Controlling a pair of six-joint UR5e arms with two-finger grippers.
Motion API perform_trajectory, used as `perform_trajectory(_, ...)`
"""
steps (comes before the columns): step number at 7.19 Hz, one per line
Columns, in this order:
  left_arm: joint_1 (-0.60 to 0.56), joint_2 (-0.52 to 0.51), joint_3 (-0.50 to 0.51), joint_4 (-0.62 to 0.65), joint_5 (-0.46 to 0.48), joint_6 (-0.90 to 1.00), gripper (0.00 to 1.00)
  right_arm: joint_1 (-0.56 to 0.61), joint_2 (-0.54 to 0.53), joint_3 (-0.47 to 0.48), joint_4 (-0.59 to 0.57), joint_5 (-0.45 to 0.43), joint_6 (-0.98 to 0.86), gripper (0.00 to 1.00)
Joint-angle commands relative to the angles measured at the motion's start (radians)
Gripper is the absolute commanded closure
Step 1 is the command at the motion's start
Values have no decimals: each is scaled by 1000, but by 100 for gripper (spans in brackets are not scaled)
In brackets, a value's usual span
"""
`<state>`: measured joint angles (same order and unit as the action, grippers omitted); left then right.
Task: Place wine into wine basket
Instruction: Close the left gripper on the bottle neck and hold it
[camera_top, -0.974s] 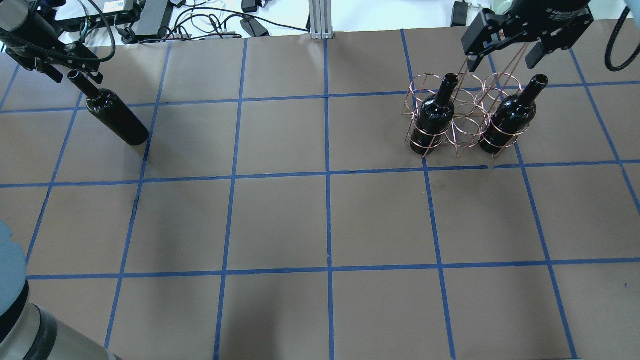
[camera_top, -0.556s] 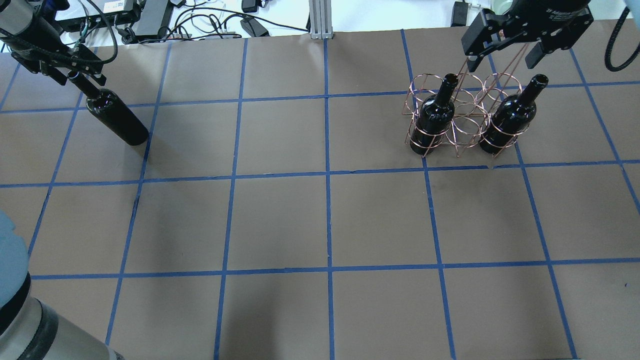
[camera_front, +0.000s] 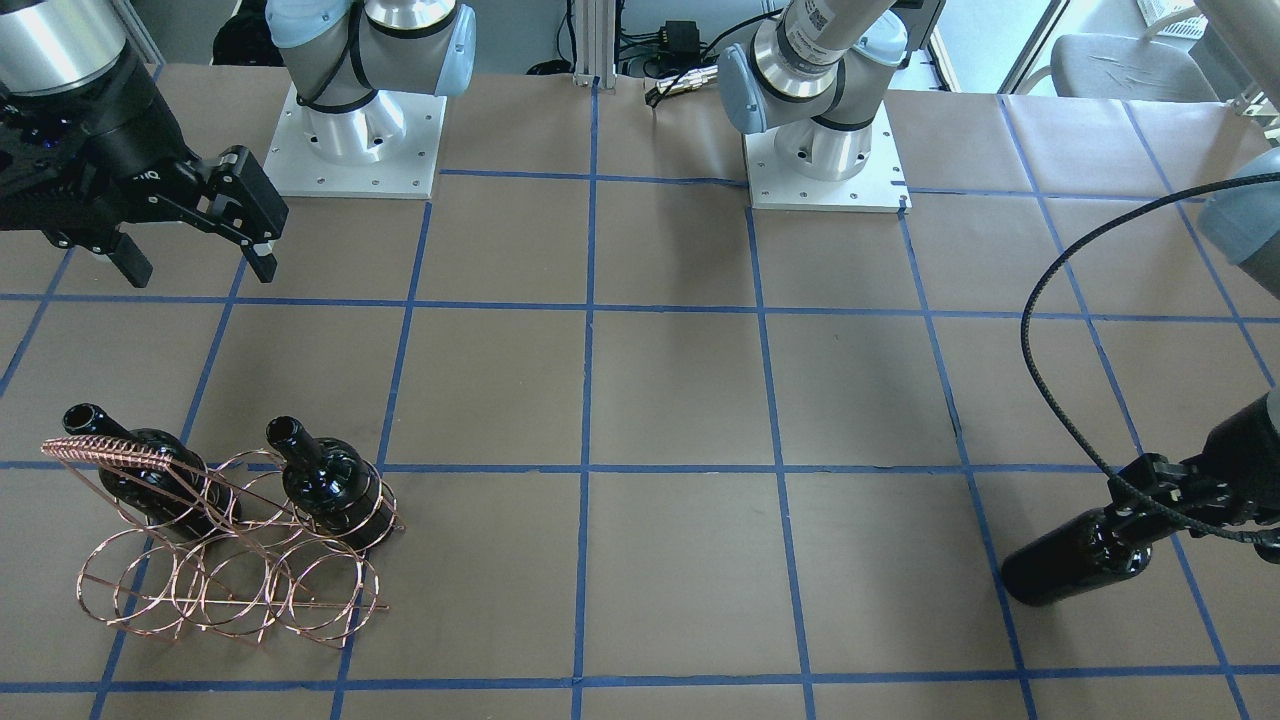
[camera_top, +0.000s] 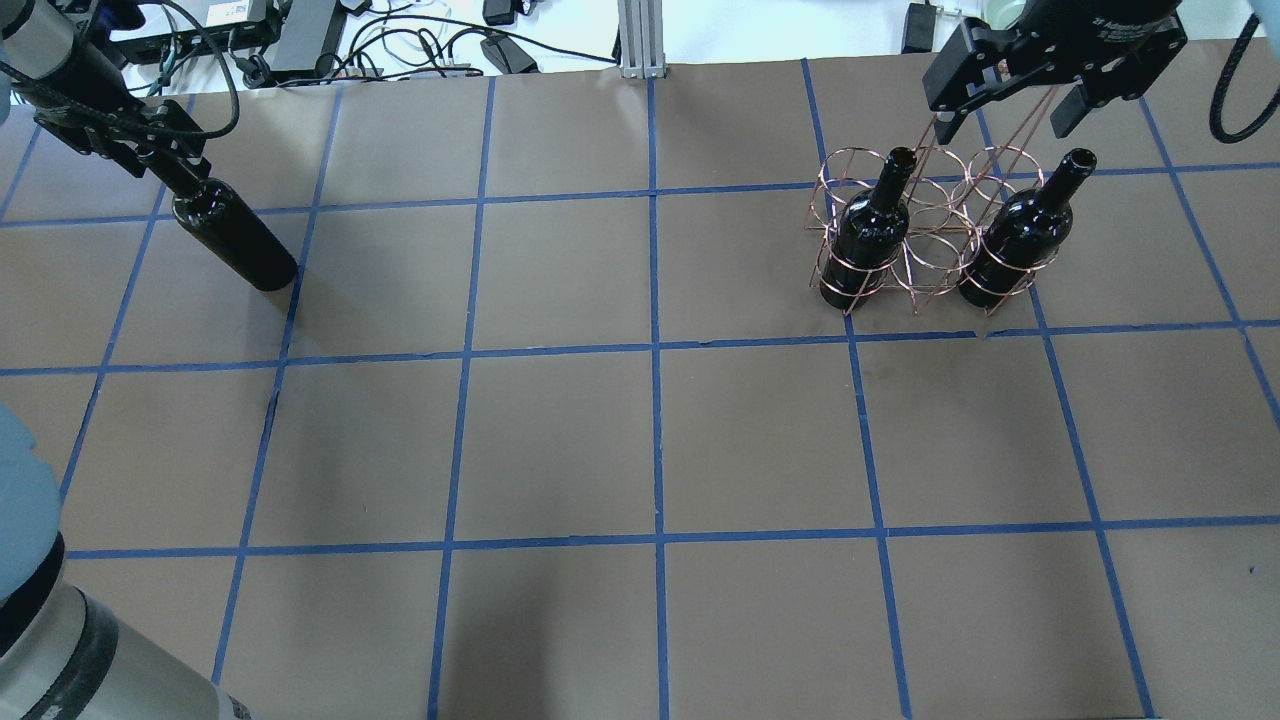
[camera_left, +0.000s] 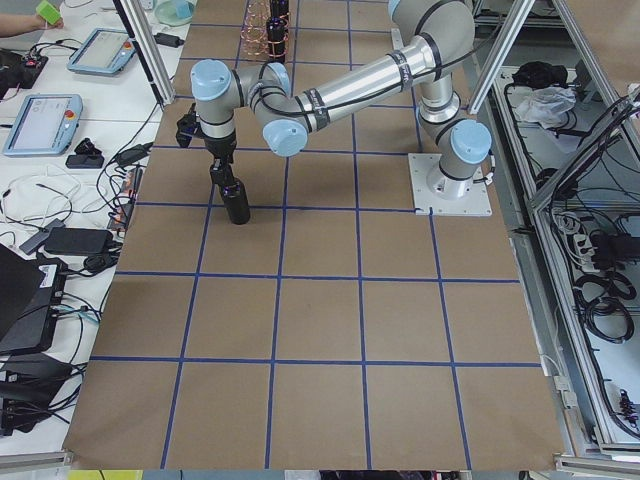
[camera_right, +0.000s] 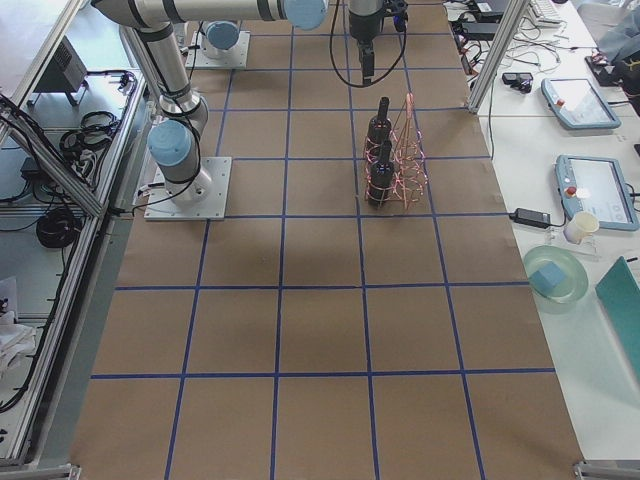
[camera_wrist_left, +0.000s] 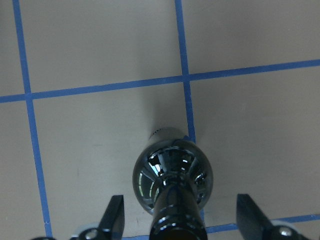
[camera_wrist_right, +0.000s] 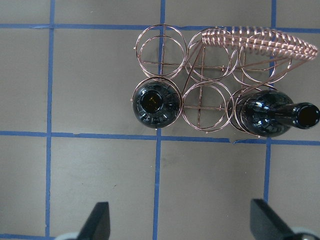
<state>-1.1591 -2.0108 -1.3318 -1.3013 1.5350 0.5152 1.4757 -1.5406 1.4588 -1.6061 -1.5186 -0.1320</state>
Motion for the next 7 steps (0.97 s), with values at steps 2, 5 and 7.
perform_trajectory(2,4,-2,9,-16,22,3,47,0,-1,0,0,0,0,0)
perform_trajectory(5,4,0,13,11,-10,5,45,0,0,0,2,0,0,0)
perform_trajectory(7,6,0,13,25,-12,6,46,0,0,0,0,0,0,0)
